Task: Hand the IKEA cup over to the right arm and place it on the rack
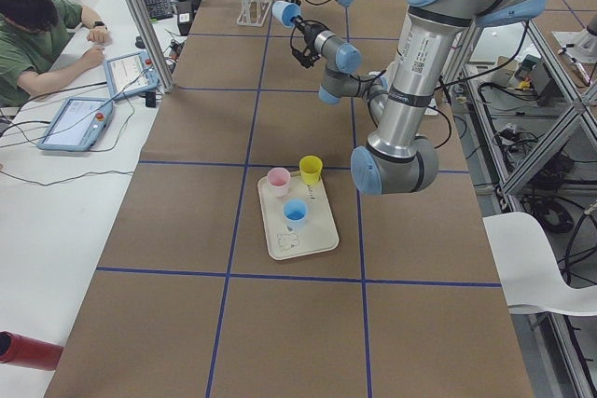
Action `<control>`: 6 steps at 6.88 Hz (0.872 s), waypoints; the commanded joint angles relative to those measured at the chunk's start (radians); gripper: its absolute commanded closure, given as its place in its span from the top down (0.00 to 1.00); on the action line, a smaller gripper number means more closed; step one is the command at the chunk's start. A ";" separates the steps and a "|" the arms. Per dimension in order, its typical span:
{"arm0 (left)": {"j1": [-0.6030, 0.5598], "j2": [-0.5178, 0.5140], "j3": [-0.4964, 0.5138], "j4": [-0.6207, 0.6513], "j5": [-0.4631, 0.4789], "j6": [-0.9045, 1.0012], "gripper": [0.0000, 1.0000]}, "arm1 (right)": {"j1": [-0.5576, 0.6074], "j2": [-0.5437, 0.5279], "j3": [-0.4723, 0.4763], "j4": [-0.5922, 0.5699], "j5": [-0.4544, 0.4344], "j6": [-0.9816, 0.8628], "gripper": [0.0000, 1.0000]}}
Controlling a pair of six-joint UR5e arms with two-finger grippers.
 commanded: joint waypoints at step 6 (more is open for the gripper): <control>0.005 -0.067 0.045 0.005 0.031 0.000 0.00 | -0.006 -0.004 0.001 0.002 0.000 0.000 1.00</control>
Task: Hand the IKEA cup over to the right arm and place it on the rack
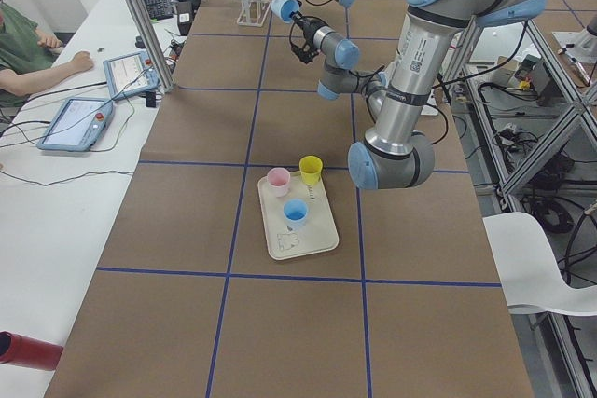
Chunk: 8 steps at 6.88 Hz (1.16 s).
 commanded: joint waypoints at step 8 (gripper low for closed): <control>0.006 -0.029 0.043 -0.007 0.011 0.028 0.29 | -0.001 -0.001 0.000 0.000 -0.020 0.003 0.13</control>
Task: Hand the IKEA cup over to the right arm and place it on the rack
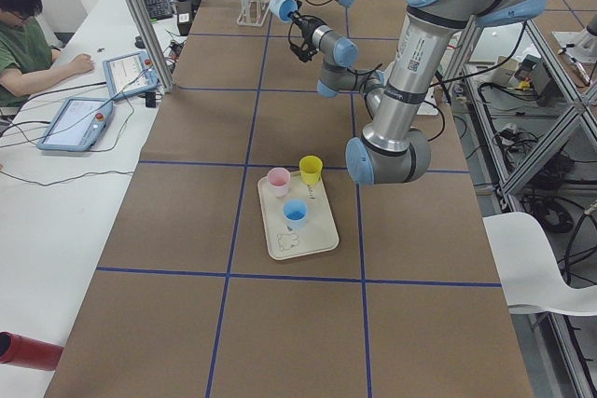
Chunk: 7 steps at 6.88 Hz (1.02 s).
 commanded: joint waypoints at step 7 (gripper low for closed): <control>-0.008 0.082 -0.030 -0.094 -0.017 0.088 1.00 | 0.131 -0.011 -0.044 0.002 -0.018 -0.004 0.00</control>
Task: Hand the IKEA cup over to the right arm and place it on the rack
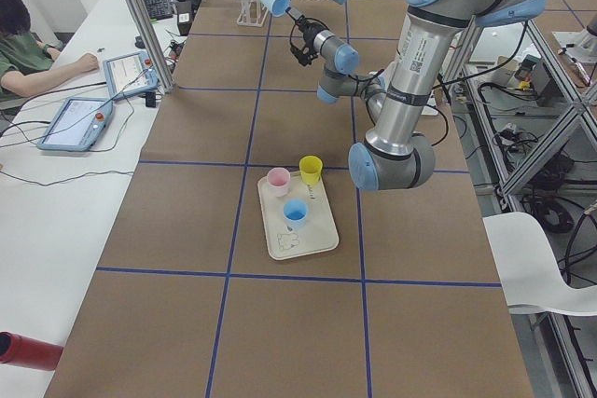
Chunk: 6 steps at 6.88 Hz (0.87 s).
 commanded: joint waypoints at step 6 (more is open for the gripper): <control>-0.042 0.032 -0.230 0.543 0.003 0.429 1.00 | 0.255 -0.015 -0.120 -0.299 -0.095 -0.568 0.00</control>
